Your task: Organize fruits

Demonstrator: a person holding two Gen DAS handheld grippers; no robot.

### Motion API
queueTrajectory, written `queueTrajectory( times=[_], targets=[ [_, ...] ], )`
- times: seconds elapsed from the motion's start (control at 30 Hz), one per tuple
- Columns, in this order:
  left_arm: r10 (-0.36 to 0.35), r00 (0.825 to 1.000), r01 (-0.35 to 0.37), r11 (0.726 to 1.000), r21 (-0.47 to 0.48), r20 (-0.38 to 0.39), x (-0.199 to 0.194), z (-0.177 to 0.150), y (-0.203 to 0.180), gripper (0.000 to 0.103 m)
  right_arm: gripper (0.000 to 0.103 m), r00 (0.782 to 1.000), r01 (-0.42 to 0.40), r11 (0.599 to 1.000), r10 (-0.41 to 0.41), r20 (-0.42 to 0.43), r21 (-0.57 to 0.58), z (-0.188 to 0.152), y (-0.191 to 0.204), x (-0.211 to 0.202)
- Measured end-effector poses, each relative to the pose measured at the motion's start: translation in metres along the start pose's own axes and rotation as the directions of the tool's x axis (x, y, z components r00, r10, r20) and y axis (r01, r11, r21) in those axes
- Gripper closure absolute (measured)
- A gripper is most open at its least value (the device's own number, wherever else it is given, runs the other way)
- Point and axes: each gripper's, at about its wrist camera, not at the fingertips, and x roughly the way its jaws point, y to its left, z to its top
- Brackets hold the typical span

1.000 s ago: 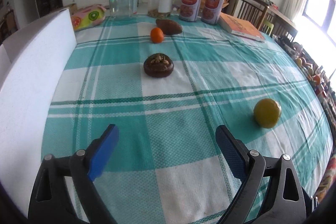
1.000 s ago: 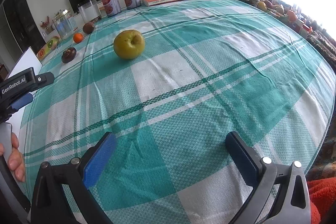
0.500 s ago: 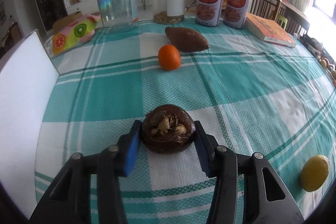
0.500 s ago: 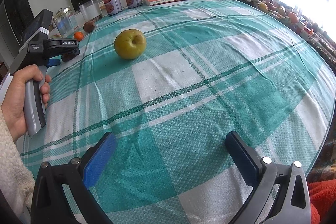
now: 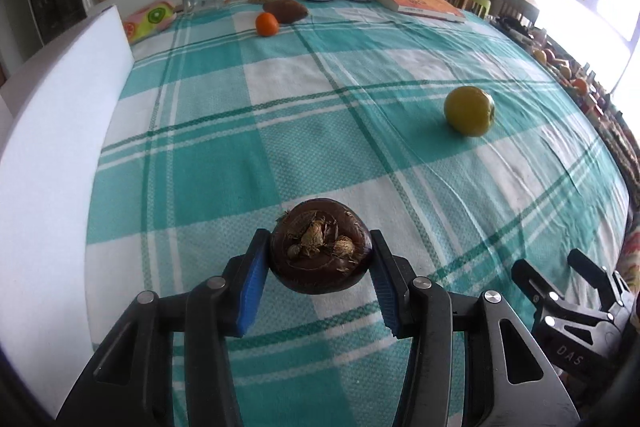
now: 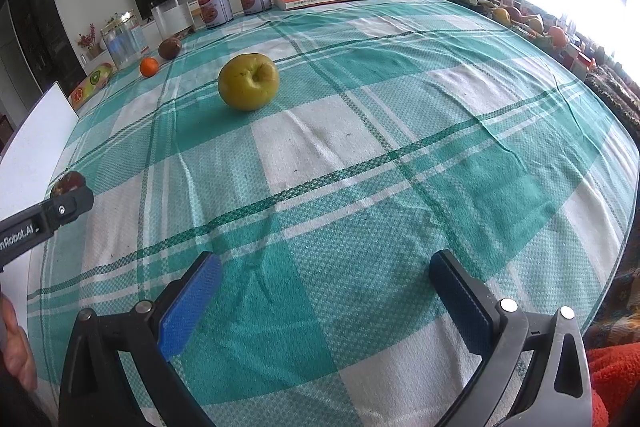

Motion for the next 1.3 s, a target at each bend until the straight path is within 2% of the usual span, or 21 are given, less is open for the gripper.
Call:
queueTrajectory(
  times=[0.07,0.1,0.13,0.2,0.23,0.3,0.7,0.8,0.93,1.03,1.13,1.3],
  targets=[
    [0.017,1.0,-0.017,1.0,0.012,0.002,0.005,-0.01,-0.003,0.05,0.0,1.0,0.005,1.0,-0.006,-0.001,-0.006,-0.001,0.001,0.0],
    [0.03,1.0,-0.03,0.999,0.016,0.001,0.009,-0.014,-0.004,0.044,0.0,1.0,0.006,1.0,-0.006,-0.001,-0.008,-0.001,0.001,0.0],
    [0.046,0.998,-0.047,0.999,0.024,0.042,0.008,-0.016,-0.005,0.033,0.0,1.0,0.006,1.0,-0.006,-0.002,-0.009,-0.001,0.001,0.0],
    [0.116,0.991,-0.118,0.993,0.025,0.07,0.013,-0.018,-0.003,0.015,0.0,1.0,0.001,1.0,-0.001,-0.002,-0.01,-0.002,0.001,-0.001],
    [0.107,0.993,-0.107,0.994,0.001,0.06,0.015,-0.017,0.001,0.013,0.0,1.0,0.0,1.0,0.0,-0.003,-0.011,-0.002,0.0,-0.001],
    [0.103,0.993,-0.102,0.995,-0.022,0.054,0.016,-0.015,0.005,0.012,0.0,1.0,0.004,1.0,-0.004,-0.004,-0.016,-0.002,0.001,-0.001],
    [0.111,0.992,-0.11,0.994,-0.021,0.055,0.016,-0.017,0.006,0.01,0.0,1.0,0.028,0.999,-0.028,-0.005,-0.03,-0.004,0.005,0.0],
    [0.111,0.992,-0.11,0.994,-0.021,0.055,0.016,-0.017,0.006,0.01,0.0,0.999,-0.05,0.998,0.05,0.017,0.029,-0.003,-0.003,-0.005],
    [0.111,0.992,-0.11,0.994,-0.021,0.055,0.016,-0.017,0.006,0.01,0.0,0.988,-0.153,0.981,0.148,0.051,0.12,-0.003,-0.018,-0.011],
    [0.104,0.993,-0.103,0.994,-0.022,0.055,0.016,-0.017,0.007,0.01,0.0,0.975,-0.221,0.964,0.215,0.055,0.145,0.011,-0.025,-0.006],
    [0.088,0.995,-0.087,0.996,-0.026,0.056,0.016,-0.017,0.008,0.01,0.0,0.976,-0.218,0.975,0.217,0.033,0.045,0.046,-0.014,0.009],
    [0.096,0.994,-0.095,0.995,-0.021,0.054,0.017,-0.017,0.006,0.009,0.0,0.973,-0.227,0.965,0.229,0.002,-0.128,0.1,0.018,0.034]
  ],
)
